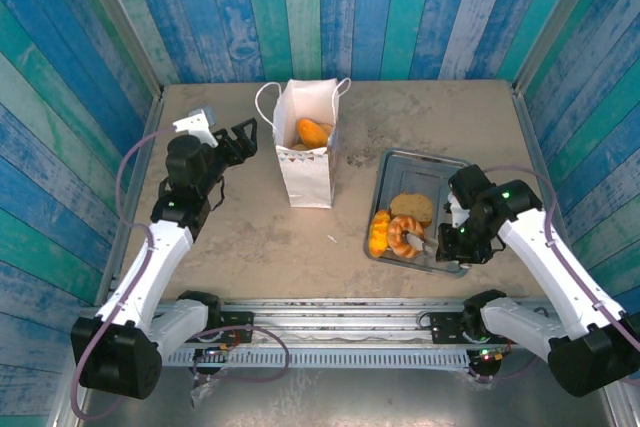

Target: Place the fake bread into the paper bag

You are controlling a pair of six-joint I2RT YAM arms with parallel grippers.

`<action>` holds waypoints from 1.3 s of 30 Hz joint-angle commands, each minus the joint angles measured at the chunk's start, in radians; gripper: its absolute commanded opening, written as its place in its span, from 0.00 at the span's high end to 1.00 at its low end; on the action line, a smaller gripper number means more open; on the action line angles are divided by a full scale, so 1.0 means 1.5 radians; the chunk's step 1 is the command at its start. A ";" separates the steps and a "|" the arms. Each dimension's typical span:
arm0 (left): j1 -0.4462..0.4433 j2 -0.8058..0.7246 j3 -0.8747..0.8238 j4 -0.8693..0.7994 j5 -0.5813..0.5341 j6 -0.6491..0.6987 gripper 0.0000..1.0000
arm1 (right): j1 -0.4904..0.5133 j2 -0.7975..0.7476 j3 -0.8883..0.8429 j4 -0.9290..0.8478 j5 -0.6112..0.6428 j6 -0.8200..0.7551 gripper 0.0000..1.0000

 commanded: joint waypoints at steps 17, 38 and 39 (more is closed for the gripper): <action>0.003 0.011 0.066 -0.034 0.017 0.007 0.06 | -0.011 -0.088 0.091 -0.035 0.040 -0.022 0.77; -0.012 0.061 0.164 -0.146 0.098 0.022 0.07 | -0.009 -0.006 0.409 0.137 0.073 -0.170 0.77; -0.019 0.068 0.170 -0.156 0.093 0.029 0.07 | -0.009 0.004 0.426 0.146 0.065 -0.173 0.78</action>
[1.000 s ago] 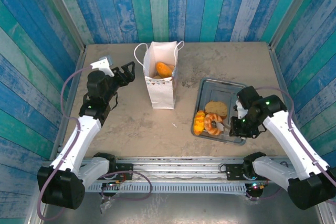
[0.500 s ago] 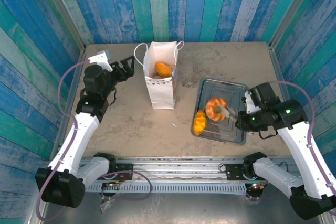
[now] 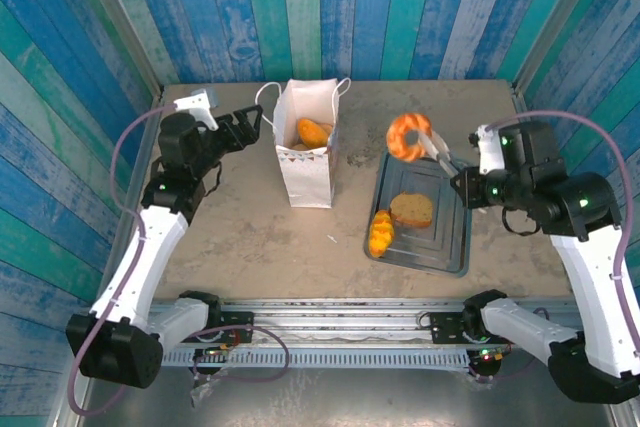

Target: Place the fake bread into the paper bag

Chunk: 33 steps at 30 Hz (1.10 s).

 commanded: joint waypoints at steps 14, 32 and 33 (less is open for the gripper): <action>-0.042 0.081 0.033 -0.030 0.002 0.001 0.23 | 0.181 0.137 0.193 0.198 0.065 -0.064 0.78; -0.042 0.089 -0.013 0.033 0.027 -0.041 0.38 | 0.300 0.332 0.282 0.242 0.184 -0.100 0.77; -0.042 0.091 -0.013 0.034 0.029 -0.041 0.39 | 0.301 0.335 0.282 0.238 0.189 -0.103 0.77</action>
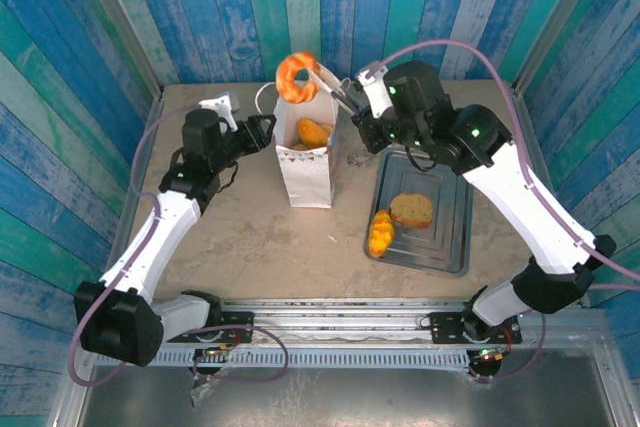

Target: Place the fake bread into the paper bag

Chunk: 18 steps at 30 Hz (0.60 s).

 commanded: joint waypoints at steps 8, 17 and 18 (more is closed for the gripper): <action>-0.002 0.029 -0.007 0.029 0.014 -0.007 0.59 | 0.022 0.023 0.020 -0.029 0.076 -0.065 0.77; -0.002 0.030 -0.005 0.036 0.000 -0.008 0.74 | 0.049 0.033 0.023 -0.076 0.128 -0.110 0.76; -0.002 0.030 -0.004 0.036 -0.001 -0.008 0.75 | 0.050 0.033 0.023 -0.076 0.130 -0.113 0.76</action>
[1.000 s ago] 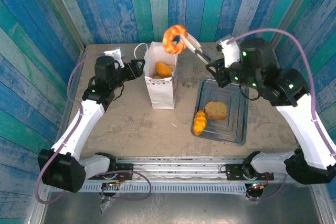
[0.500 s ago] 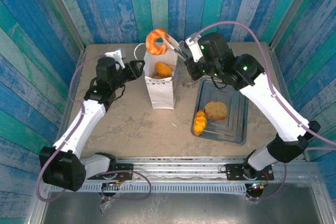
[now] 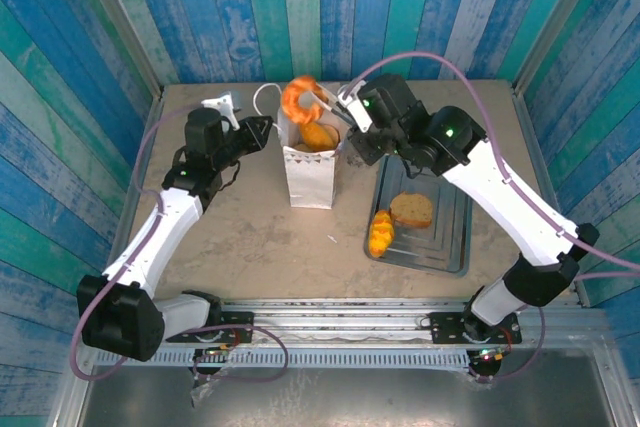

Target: Place the fake bread into the paper bag

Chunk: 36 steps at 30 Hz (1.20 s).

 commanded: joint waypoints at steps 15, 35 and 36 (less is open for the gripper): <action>-0.001 0.017 0.000 0.016 -0.008 0.006 0.76 | 0.028 0.035 0.046 -0.053 0.078 -0.054 0.74; -0.001 0.006 -0.003 0.019 -0.001 0.009 0.70 | 0.029 0.027 0.076 -0.082 0.022 -0.009 0.58; -0.001 0.007 -0.002 0.021 -0.001 0.009 0.69 | 0.027 0.028 0.079 -0.088 0.017 -0.004 0.57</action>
